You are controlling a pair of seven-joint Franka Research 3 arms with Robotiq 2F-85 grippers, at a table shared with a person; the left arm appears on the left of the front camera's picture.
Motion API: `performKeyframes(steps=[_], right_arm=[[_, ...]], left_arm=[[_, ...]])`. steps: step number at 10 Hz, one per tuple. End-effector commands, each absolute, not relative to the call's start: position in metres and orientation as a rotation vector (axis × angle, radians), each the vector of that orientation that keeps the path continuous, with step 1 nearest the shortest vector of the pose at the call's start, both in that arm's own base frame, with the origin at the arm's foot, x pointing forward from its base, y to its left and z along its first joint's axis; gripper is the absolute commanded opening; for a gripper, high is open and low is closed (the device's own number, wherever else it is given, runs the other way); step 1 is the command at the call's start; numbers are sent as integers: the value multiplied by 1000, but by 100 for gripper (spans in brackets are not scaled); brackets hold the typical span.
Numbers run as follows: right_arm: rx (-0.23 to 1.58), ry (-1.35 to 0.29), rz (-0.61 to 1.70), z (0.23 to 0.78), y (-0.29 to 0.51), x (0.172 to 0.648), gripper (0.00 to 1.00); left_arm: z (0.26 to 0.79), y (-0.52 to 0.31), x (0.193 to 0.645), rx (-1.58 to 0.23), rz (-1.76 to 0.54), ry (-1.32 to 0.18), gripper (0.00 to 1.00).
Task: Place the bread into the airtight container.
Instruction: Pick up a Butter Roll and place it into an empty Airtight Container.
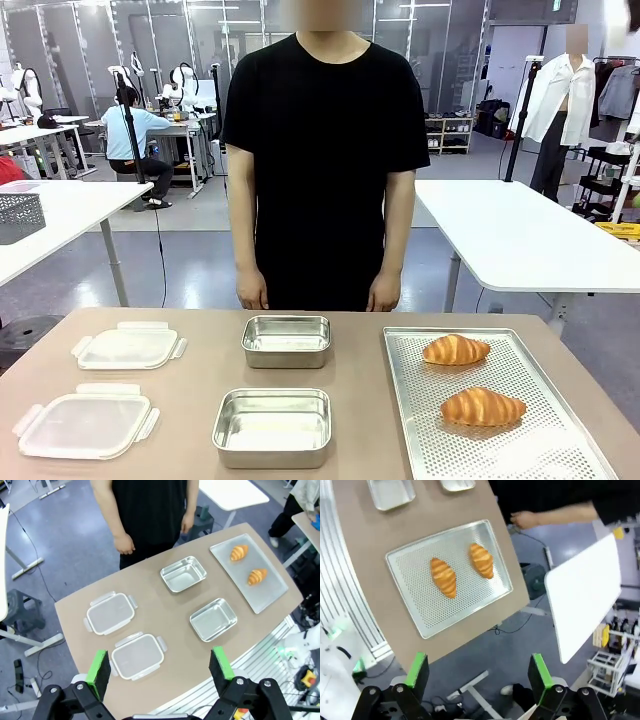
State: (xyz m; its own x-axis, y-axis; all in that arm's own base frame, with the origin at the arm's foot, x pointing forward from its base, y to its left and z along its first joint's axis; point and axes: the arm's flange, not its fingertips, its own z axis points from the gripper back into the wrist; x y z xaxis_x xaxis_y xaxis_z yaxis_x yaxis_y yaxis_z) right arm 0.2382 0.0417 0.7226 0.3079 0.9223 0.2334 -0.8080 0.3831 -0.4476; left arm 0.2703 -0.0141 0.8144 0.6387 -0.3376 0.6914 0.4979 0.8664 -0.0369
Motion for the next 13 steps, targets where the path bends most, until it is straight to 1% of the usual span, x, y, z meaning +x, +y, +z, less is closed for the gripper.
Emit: performKeyframes(steps=[1, 2, 3, 4, 6, 7, 8, 10, 12, 13], right_arm=[[-288, -418, 1247, 684, 56, 289, 100], [-277, -392, 1289, 660, 67, 313, 100], [-230, -385, 1303, 635, 76, 334, 100], [-241, -353, 1348, 605, 82, 349, 100], [-170, -351, 1452, 558, 89, 370, 100], [-188, -284, 1468, 536, 94, 380, 100], [-173, -275, 1508, 515, 94, 388, 100], [-140, -204, 1533, 485, 94, 396, 100], [-87, -175, 1477, 474, 96, 399, 100], [-142, -184, 1511, 480, 98, 393, 100]], left_arm=[[816, -14, 269, -235, -477, -739, 100], [816, -14, 269, -235, -477, -739, 100], [816, -14, 269, -235, -477, -739, 100], [816, -14, 269, -235, -477, -739, 100], [816, -14, 269, -235, -477, -739, 100], [816, -14, 269, -235, -477, -739, 100], [816, -14, 269, -235, -477, -739, 100], [816, -14, 269, -235, -477, -739, 100], [816, -14, 269, -235, -477, -739, 100], [816, -14, 269, -235, -477, -739, 100]])
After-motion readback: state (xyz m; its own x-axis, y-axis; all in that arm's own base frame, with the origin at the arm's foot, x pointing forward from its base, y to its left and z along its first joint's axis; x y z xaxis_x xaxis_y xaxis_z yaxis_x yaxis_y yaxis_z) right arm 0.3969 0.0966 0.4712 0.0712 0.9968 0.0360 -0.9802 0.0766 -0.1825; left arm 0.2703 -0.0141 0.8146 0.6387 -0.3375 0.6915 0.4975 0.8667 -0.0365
